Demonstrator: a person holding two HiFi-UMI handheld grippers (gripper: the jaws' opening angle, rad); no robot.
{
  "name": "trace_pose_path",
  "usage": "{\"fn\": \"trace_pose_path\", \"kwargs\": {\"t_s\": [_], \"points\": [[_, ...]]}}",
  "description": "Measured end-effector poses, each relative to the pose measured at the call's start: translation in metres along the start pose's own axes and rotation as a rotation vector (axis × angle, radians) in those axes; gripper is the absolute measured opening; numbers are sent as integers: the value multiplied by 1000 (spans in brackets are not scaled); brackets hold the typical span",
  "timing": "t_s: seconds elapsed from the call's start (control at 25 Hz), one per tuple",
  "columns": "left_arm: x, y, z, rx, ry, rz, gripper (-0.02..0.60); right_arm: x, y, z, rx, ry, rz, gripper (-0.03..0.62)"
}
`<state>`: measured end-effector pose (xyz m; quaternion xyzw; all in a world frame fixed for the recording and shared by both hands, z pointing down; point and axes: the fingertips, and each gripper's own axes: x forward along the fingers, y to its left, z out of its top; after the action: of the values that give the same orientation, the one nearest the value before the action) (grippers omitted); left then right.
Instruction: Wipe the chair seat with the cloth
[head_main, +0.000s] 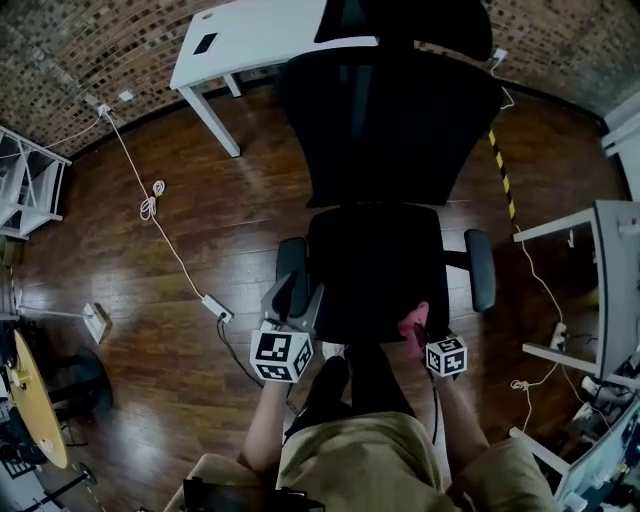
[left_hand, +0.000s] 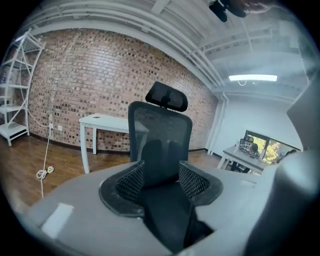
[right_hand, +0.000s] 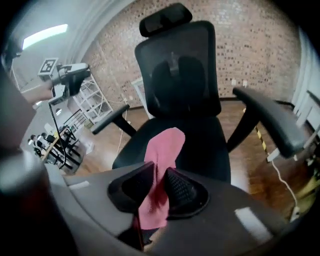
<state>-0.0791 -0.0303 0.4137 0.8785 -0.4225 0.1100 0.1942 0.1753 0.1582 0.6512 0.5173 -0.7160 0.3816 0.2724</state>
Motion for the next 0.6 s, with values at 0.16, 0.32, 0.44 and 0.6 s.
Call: {"fn": "trace_pose_path", "kwargs": {"t_s": [0.16, 0.32, 0.44, 0.6], "points": [[-22, -38, 22, 22, -60, -63, 192, -71, 28, 58, -23, -200, -65, 77], [-50, -70, 43, 43, -109, -115, 192, -143, 61, 105, 27, -423, -23, 77], [-92, -73, 56, 73, -160, -98, 193, -176, 103, 128, 35, -540, 53, 77], [-136, -95, 71, 151, -234, -88, 194, -223, 137, 160, -13, -694, 130, 78]]}}
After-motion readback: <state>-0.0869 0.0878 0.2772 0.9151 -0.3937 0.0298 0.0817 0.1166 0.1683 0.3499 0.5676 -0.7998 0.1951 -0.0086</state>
